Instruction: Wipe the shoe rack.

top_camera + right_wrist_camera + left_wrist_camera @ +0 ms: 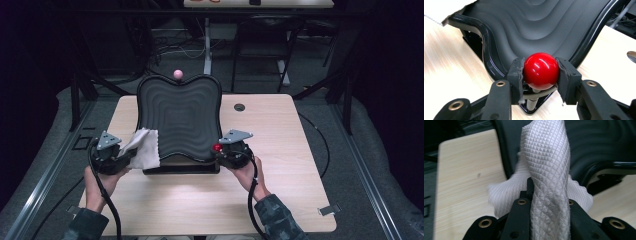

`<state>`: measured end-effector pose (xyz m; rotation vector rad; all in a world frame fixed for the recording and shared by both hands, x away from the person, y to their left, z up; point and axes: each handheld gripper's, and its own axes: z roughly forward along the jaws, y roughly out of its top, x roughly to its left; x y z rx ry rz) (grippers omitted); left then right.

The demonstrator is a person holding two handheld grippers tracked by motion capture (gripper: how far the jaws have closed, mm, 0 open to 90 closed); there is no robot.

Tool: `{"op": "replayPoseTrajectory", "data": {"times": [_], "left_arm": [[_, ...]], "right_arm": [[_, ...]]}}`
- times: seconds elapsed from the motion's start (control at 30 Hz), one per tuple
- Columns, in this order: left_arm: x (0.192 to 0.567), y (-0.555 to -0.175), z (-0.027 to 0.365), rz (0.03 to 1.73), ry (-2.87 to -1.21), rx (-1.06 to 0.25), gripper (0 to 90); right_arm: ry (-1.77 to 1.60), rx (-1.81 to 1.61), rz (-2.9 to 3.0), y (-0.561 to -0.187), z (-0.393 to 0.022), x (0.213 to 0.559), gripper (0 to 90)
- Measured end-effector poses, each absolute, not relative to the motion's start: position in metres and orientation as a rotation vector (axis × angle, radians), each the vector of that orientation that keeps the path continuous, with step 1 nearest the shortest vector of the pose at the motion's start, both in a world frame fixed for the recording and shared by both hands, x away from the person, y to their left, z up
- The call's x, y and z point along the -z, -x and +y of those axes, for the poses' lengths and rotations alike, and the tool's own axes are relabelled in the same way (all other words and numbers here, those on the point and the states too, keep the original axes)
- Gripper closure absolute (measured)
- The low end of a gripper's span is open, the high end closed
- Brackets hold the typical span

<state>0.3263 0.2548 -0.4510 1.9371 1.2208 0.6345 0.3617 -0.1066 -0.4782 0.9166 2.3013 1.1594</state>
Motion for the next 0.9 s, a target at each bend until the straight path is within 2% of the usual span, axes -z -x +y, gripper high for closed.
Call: {"op": "replayPoseTrajectory", "data": {"times": [0.13, 0.33, 0.57, 0.83, 0.87, 0.9], "left_arm": [[0.45, -0.328, 0.266, 1.277, -1.922, -0.681, 84.6], [0.453, -0.329, 0.274, 1.301, -1.892, -0.659, 84.5], [0.443, -0.32, 0.258, 1.231, -1.875, -0.657, 84.6], [0.464, -0.314, 0.239, 1.226, -1.964, -0.636, 84.6], [0.467, -0.314, 0.238, 1.226, -1.971, -0.631, 84.6], [0.469, -0.315, 0.237, 1.227, -1.977, -0.63, 84.6]], "right_arm": [[-0.916, -1.163, 2.303, -0.362, -0.107, 0.478, 60.2], [-0.912, -1.169, 2.305, -0.362, -0.107, 0.478, 60.2], [-0.919, -1.183, 2.304, -0.362, -0.108, 0.479, 60.0], [-0.935, -1.176, 2.313, -0.363, -0.108, 0.477, 59.5], [-0.948, -1.171, 2.319, -0.364, -0.107, 0.476, 55.0], [-0.948, -1.171, 2.319, -0.364, -0.107, 0.476, 55.0]]}}
